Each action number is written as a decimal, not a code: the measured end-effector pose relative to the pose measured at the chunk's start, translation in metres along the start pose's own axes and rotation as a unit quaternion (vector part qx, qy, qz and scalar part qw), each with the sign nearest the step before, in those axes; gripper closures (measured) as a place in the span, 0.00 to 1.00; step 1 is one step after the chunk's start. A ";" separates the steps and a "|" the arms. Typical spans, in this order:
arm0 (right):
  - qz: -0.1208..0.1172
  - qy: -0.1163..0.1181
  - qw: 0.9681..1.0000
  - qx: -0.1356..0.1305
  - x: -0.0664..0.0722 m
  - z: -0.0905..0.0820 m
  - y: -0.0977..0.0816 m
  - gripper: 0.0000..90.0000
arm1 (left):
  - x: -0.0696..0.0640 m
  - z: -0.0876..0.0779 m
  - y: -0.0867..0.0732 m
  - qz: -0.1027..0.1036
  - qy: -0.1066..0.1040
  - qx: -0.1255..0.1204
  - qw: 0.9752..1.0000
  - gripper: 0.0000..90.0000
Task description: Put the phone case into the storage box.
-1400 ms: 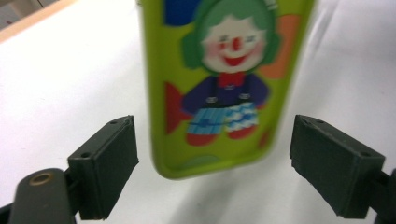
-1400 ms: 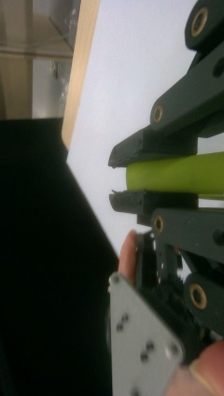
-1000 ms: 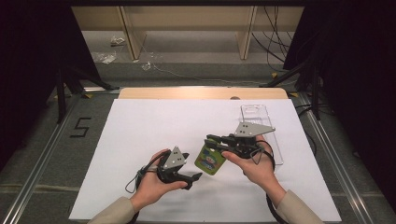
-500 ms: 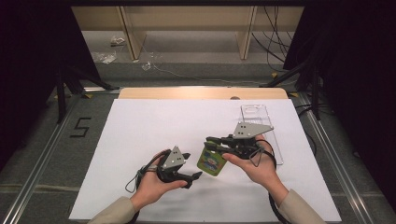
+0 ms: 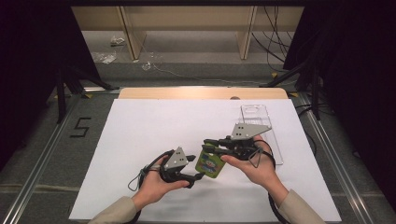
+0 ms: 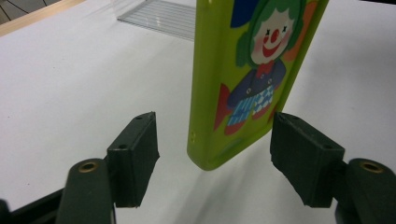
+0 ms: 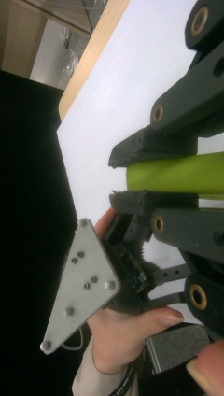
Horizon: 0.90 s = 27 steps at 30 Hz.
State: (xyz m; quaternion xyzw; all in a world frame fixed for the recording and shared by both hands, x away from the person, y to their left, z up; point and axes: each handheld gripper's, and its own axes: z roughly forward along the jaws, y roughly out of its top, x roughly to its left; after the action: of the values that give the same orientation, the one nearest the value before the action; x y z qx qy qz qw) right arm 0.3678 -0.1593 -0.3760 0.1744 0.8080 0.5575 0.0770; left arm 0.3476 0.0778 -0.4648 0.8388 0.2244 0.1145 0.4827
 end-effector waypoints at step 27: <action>0.010 0.035 0.999 0.006 0.004 0.006 -0.001 0.86 | 0.005 0.005 0.005 -0.011 -0.071 0.017 0.997 0.85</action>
State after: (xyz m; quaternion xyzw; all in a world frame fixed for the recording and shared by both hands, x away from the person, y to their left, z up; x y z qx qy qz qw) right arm 0.3661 -0.1530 -0.3783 0.1635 0.8118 0.5590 0.0423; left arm 0.3557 0.0742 -0.4629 0.8504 0.2005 0.0459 0.4843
